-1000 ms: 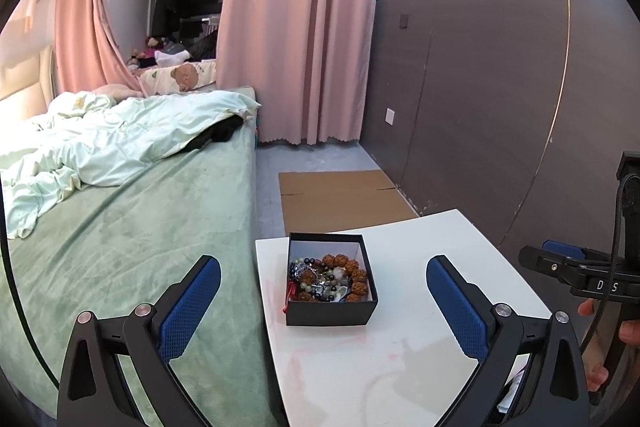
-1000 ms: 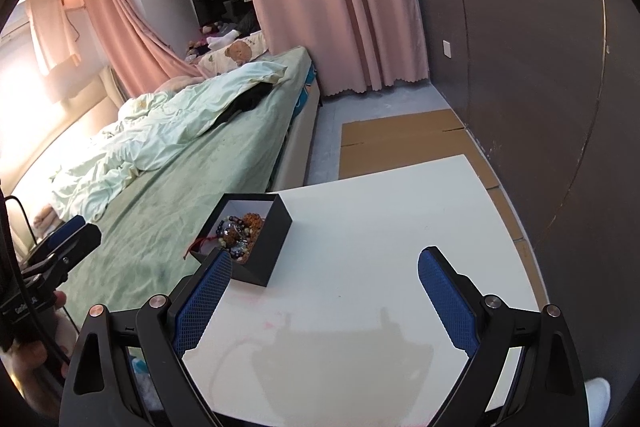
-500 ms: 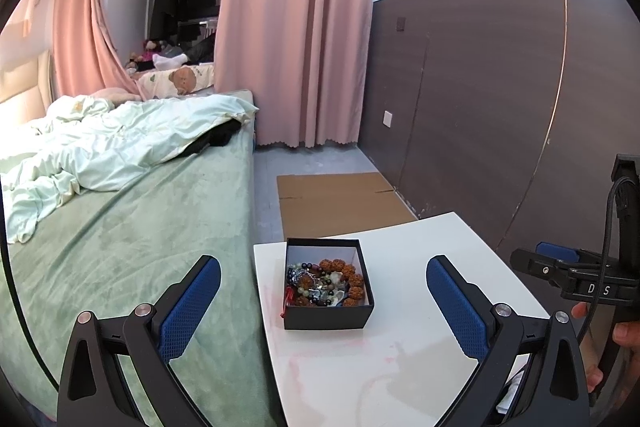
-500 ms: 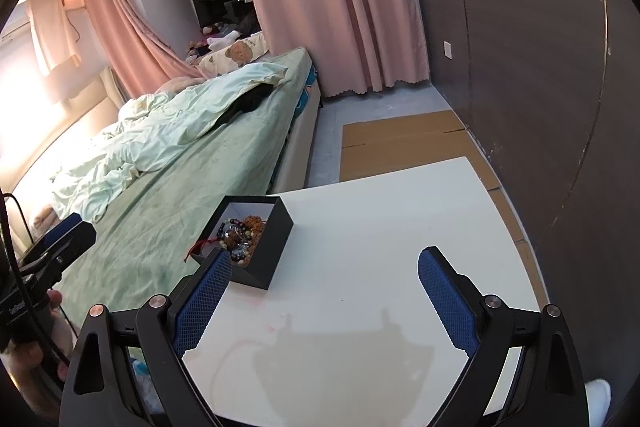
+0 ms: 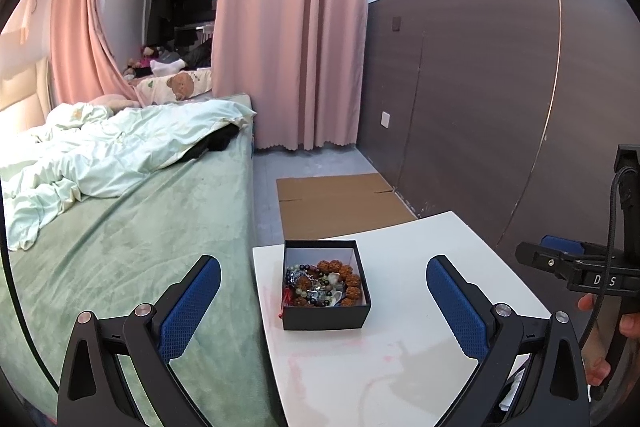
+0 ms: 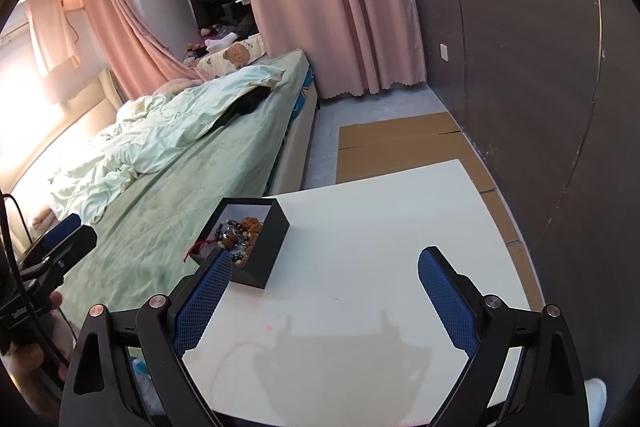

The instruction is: Organize jewelry

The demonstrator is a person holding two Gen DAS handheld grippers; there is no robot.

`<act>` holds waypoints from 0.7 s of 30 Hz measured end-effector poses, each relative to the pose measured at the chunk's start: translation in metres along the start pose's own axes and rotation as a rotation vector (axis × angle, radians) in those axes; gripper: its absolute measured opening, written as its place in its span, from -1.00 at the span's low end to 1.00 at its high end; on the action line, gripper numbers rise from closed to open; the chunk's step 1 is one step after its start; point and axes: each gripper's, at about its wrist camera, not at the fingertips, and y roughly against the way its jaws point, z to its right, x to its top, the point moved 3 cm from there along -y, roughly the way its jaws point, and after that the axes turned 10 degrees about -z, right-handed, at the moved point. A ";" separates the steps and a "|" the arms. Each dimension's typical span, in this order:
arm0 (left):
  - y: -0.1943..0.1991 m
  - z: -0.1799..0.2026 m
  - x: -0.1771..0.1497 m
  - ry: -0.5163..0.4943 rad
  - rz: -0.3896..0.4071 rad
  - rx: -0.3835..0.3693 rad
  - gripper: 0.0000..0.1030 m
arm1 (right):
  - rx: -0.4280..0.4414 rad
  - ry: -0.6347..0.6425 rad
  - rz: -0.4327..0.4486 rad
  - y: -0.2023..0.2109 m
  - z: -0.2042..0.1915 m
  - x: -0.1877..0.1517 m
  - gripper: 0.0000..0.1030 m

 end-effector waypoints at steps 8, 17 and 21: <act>0.006 -0.002 0.002 0.018 0.010 -0.013 0.99 | -0.001 -0.002 0.003 0.001 0.001 0.000 0.84; 0.004 0.002 0.001 -0.005 0.001 -0.011 0.99 | -0.002 0.000 0.004 0.001 0.000 0.000 0.84; 0.003 0.003 0.001 -0.008 -0.004 -0.010 0.99 | -0.003 0.001 0.005 0.001 -0.001 0.000 0.84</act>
